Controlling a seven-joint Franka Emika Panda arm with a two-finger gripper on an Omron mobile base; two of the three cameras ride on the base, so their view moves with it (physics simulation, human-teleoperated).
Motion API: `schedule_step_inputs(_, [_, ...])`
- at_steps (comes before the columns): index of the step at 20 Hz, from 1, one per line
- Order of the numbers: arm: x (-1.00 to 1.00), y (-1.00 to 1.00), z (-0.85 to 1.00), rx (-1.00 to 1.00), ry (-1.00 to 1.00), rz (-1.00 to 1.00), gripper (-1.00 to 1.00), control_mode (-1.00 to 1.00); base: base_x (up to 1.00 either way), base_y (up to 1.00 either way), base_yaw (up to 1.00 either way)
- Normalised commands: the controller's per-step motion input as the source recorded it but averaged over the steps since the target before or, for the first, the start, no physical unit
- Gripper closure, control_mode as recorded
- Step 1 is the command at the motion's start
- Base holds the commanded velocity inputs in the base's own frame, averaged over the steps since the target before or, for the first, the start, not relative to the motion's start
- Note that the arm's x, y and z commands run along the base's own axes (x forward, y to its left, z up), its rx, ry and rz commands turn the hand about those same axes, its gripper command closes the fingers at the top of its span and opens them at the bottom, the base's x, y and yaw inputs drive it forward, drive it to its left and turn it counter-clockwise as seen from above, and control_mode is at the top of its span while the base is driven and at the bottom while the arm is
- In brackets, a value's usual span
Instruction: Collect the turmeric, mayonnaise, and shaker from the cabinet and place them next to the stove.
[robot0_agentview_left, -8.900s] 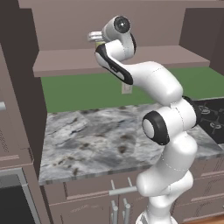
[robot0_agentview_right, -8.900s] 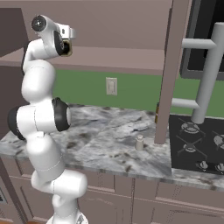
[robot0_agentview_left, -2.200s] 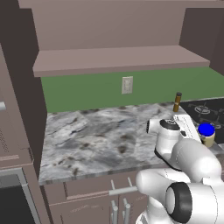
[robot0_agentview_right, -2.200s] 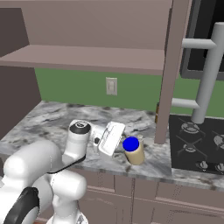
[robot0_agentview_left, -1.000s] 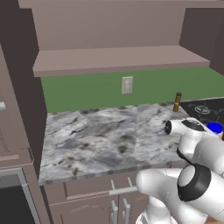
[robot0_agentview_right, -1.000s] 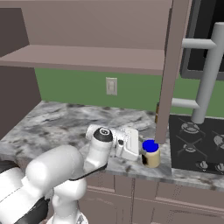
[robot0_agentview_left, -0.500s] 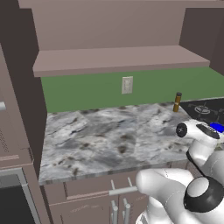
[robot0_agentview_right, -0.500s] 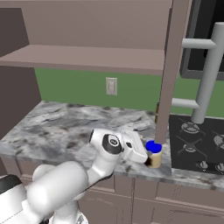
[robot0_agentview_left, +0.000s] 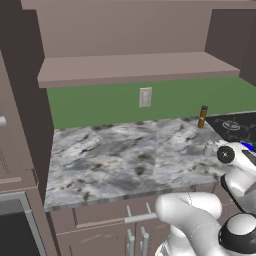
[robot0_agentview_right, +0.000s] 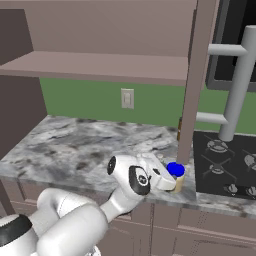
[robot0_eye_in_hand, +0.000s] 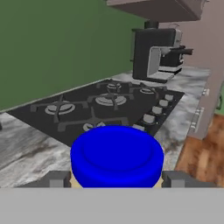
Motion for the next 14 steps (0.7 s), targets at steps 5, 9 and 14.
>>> schedule_step_inputs(5, [0.0, 0.0, 0.0, 0.11, 0.0, 0.22, 1.0, -1.0, 0.0, 0.0, 0.0])
schedule_step_inputs(9, [0.0, -0.25, -0.08, 0.04, -0.08, 0.12, 1.0, -1.0, 0.0, 0.0, 0.0])
schedule_step_inputs(14, [0.0, -0.28, -0.22, 0.0, -0.14, 0.04, 1.0, -1.0, 0.0, 0.0, 0.0])
